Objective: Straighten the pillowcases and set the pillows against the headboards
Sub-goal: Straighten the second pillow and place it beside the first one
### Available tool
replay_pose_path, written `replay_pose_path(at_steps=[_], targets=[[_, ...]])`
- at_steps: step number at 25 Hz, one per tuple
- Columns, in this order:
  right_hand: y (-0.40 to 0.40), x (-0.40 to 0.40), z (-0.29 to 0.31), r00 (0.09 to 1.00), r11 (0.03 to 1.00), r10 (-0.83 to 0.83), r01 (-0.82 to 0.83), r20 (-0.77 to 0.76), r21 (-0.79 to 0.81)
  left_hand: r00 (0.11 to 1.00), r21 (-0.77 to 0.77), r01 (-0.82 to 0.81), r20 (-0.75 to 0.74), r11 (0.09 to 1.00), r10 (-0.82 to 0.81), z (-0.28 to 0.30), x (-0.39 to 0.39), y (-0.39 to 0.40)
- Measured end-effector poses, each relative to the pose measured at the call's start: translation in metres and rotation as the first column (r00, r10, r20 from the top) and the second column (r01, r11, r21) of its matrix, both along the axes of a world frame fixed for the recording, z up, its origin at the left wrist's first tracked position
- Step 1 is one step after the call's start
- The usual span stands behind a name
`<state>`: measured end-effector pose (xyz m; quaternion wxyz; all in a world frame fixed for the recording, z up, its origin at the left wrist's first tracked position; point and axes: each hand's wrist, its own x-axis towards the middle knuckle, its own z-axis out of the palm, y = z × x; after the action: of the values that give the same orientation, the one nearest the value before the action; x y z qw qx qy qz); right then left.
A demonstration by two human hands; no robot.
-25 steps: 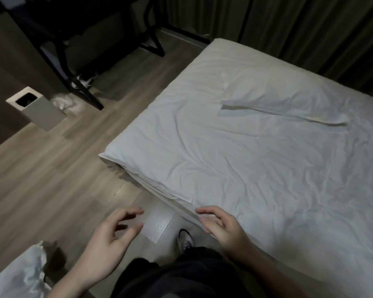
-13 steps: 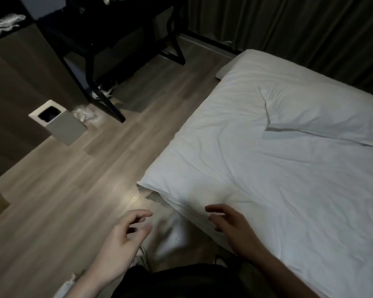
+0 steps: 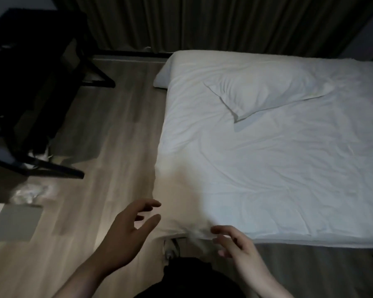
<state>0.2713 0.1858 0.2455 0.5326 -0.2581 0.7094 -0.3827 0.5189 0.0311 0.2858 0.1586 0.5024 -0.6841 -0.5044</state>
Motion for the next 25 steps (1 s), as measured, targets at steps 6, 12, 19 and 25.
replay_pose_path(at_steps=[6,12,19,25], targets=[[-0.146,0.035,0.006,0.998,0.993,0.053,-0.05,0.026,-0.107,0.994,0.021,-0.048,0.101,0.999,0.045,-0.021,0.062,-0.095],[-0.243,0.039,0.014,0.989,0.975,-0.135,0.143,0.055,-0.169,0.994,0.115,-0.027,0.111,0.993,0.015,-0.028,0.084,-0.232],[-0.363,0.109,-0.004,0.915,0.914,-0.402,0.404,0.04,-0.03,0.961,0.155,0.263,0.048,0.952,-0.273,-0.032,0.078,-0.426],[-0.452,0.132,0.023,0.847,0.846,-0.532,0.531,-0.006,-0.056,0.896,0.168,0.436,0.013,0.884,-0.444,-0.018,0.047,-0.582]])
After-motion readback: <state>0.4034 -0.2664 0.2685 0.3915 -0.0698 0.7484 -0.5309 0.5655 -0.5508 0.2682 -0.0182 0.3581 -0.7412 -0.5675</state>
